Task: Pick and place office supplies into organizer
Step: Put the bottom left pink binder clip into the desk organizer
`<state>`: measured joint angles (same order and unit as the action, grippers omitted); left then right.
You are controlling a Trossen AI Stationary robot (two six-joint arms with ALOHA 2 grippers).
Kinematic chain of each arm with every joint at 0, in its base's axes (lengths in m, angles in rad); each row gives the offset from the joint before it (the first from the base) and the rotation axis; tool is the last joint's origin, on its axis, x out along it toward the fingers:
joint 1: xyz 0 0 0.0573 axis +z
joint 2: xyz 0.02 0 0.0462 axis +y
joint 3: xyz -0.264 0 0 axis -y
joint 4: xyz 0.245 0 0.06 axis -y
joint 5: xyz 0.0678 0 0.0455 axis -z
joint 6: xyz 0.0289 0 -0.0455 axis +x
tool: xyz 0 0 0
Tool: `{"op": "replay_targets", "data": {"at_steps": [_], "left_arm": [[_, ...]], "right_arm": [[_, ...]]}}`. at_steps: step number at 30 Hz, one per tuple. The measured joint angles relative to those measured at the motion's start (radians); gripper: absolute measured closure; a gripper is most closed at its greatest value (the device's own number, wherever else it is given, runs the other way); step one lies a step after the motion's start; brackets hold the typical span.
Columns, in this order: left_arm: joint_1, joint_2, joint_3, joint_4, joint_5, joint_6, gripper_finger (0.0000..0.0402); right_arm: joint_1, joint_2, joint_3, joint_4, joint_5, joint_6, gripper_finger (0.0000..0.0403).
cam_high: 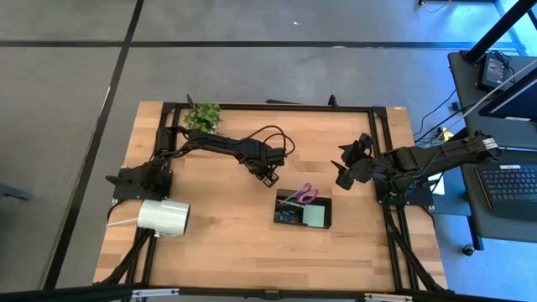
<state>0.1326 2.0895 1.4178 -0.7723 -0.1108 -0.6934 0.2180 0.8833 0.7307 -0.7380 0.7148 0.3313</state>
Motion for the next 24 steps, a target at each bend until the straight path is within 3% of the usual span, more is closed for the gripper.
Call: {"op": "replay_targets", "data": {"at_steps": [24], "left_arm": [[-0.001,-0.003,0.000,0.007,-0.023,0.135,0.0337]], "right_arm": [[0.000,0.000,0.000,0.000,0.000,0.000,0.0134]]}}
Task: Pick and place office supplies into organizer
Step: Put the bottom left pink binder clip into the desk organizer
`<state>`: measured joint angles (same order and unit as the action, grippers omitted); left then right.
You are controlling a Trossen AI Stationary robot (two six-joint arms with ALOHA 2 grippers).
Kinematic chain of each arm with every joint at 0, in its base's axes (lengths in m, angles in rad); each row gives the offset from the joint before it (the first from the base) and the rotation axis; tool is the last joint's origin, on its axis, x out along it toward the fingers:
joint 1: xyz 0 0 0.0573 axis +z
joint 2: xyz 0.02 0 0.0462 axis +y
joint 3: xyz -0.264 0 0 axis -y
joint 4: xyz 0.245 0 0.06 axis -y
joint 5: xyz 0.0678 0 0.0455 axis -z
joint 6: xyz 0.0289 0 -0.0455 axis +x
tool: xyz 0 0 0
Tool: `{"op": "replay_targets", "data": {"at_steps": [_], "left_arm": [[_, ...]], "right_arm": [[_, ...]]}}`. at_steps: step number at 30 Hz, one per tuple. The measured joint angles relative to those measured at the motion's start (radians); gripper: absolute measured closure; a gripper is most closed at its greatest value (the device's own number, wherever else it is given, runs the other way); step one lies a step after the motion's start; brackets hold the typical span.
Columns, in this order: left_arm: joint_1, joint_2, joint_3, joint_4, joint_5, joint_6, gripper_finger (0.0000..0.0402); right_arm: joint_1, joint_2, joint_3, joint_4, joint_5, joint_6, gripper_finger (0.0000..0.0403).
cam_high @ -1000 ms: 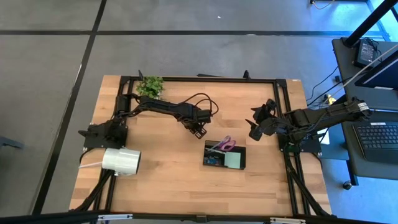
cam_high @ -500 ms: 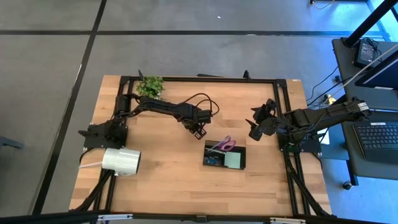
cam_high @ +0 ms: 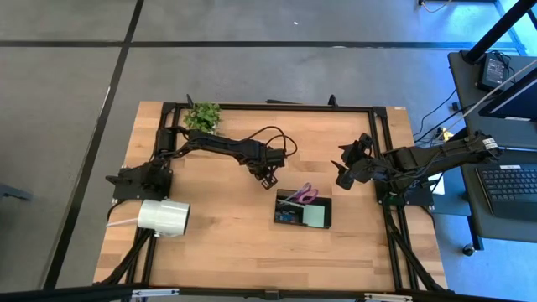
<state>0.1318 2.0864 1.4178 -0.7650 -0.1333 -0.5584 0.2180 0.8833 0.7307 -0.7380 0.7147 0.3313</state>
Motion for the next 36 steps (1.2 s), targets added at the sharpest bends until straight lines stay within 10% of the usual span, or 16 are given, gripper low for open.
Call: {"op": "replay_targets", "data": {"at_steps": [18,36], "left_arm": [[-0.047,-0.265,-0.003,-0.023,-0.013,0.221,0.0338],[-0.406,-0.466,-0.025,0.141,-0.119,0.391,0.0338]], "right_arm": [[0.000,0.000,0.000,0.001,0.000,0.000,0.0134],[0.000,0.000,0.000,0.068,0.000,0.006,0.0134]]}}
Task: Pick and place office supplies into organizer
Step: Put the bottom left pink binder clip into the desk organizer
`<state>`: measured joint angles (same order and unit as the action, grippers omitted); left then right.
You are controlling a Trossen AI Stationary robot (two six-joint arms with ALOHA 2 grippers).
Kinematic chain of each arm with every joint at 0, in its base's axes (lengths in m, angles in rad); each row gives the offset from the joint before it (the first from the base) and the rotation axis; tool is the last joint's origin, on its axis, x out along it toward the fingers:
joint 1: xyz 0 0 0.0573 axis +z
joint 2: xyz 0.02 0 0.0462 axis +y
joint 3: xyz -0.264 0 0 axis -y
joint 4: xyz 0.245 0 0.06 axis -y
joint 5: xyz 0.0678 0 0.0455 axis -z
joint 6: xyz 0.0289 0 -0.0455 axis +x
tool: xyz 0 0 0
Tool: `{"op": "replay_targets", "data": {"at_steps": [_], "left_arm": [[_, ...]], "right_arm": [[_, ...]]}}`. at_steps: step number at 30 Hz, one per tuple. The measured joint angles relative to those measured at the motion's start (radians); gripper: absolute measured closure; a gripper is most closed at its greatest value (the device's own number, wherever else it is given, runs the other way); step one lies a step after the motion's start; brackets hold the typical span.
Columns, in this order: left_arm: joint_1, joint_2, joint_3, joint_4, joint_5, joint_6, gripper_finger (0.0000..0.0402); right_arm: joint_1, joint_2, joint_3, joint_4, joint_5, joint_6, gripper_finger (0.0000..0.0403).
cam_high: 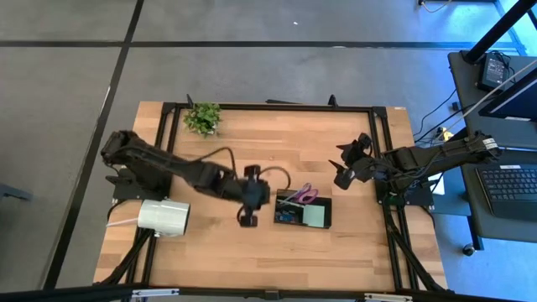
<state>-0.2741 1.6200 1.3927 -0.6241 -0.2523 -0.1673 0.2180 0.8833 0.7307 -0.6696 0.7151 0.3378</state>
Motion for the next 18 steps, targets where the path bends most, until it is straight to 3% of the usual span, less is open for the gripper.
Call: {"op": "replay_targets", "data": {"at_steps": [11,18], "left_arm": [[-0.124,0.044,-0.237,0.537,-0.115,-0.011,0.0338],[-0.125,0.174,-0.281,0.725,-0.206,-0.004,0.0338]], "right_arm": [[0.000,0.000,0.000,0.016,0.000,0.003,0.0134],[0.000,0.000,0.000,0.012,-0.001,0.029,0.0134]]}}
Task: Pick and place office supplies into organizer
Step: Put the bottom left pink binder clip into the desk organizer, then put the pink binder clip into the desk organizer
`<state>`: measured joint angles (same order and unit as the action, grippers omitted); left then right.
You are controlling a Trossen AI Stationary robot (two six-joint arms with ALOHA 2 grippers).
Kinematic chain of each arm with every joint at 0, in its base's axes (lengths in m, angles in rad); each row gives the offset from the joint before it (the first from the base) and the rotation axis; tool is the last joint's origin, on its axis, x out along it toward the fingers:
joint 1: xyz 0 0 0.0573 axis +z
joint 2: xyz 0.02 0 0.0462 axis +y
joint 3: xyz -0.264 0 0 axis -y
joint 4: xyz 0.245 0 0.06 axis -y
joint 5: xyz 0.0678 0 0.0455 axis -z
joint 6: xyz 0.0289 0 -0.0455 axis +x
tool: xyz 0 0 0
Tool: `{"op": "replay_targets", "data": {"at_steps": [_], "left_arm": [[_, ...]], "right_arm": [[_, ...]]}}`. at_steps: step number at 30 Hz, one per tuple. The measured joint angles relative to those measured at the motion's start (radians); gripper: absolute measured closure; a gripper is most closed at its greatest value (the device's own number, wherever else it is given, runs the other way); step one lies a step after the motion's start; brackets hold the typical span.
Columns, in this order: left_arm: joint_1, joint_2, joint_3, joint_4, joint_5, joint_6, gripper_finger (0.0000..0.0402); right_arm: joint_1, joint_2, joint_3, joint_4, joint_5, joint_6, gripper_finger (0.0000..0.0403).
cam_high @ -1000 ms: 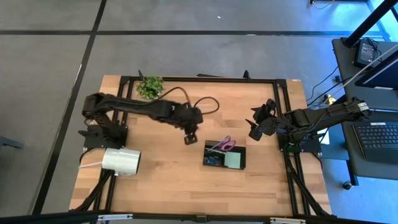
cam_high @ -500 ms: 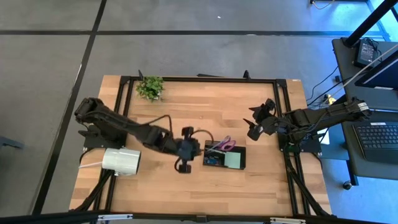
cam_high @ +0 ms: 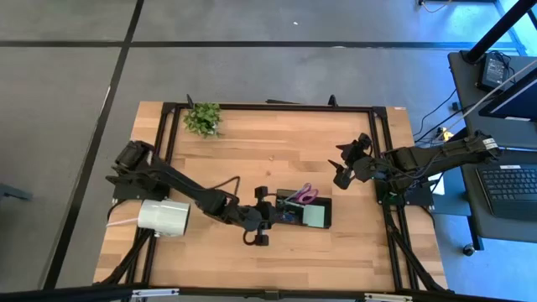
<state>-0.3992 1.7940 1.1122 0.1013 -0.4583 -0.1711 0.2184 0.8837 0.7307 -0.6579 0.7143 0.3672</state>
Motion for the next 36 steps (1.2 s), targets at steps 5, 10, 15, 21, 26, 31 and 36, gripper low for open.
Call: {"op": "replay_targets", "data": {"at_steps": [5,10,15,21,26,31,36], "left_arm": [[0.003,0.100,0.000,0.071,-0.003,-0.007,0.0338],[0.008,0.166,0.000,0.090,-0.086,-0.033,0.0338],[0.017,0.197,0.000,0.090,-0.134,-0.044,0.0338],[0.024,0.202,0.000,0.083,-0.112,-0.054,0.0338],[0.024,0.202,0.000,0.083,-0.110,-0.054,0.0326],[0.024,0.202,0.000,0.083,-0.109,-0.053,0.0311],[0.024,0.202,0.000,0.075,-0.101,-0.053,0.0302]], "right_arm": [[0.000,0.000,0.000,0.000,0.000,-0.005,0.0134],[0.000,0.000,0.000,-0.002,0.000,-0.005,0.0134],[0.000,0.000,0.000,-0.004,0.000,-0.006,0.0134],[0.000,0.000,0.000,-0.005,0.000,-0.008,0.0134],[0.000,0.000,0.000,-0.005,0.000,-0.009,0.0134],[0.000,0.000,0.000,-0.005,0.000,-0.009,0.0134],[0.000,0.000,0.000,-0.006,0.000,-0.009,0.0134]]}}
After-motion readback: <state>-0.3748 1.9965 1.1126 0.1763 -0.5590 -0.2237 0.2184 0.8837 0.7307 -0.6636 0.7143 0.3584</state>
